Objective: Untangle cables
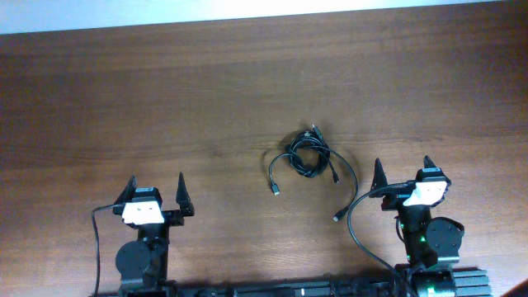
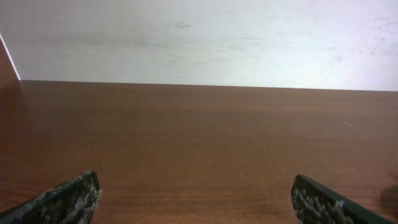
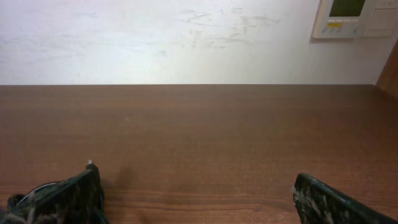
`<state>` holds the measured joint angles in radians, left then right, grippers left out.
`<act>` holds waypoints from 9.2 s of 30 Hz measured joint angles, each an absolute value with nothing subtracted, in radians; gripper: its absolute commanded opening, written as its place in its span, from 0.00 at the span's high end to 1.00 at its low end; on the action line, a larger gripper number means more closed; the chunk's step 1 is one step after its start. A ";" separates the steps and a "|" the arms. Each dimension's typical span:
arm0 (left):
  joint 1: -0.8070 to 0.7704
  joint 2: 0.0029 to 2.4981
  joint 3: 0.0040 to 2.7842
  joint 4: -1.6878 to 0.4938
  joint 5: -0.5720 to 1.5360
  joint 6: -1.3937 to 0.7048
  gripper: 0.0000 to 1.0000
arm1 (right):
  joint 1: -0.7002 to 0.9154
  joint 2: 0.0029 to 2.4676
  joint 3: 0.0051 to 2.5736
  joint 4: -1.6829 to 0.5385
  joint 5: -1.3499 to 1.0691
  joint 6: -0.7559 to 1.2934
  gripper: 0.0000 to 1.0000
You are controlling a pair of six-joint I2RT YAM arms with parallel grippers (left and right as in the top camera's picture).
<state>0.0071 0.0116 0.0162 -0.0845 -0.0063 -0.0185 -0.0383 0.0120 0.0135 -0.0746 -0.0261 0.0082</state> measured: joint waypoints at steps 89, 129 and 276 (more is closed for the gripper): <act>-0.439 1.546 1.137 -0.346 0.276 -0.157 0.00 | -0.038 0.010 0.012 -0.073 -0.026 0.008 0.01; -0.451 2.041 1.394 -0.798 0.039 -0.257 1.00 | -0.038 0.944 0.606 -0.427 -0.678 0.624 0.00; -0.046 1.591 1.438 -0.804 0.532 -0.808 1.00 | 0.363 1.372 0.688 0.389 -0.717 0.854 0.01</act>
<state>-0.0456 1.5909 1.4380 -0.8036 0.5323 -0.8082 0.3626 1.3716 0.6880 0.3893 -0.7174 0.8539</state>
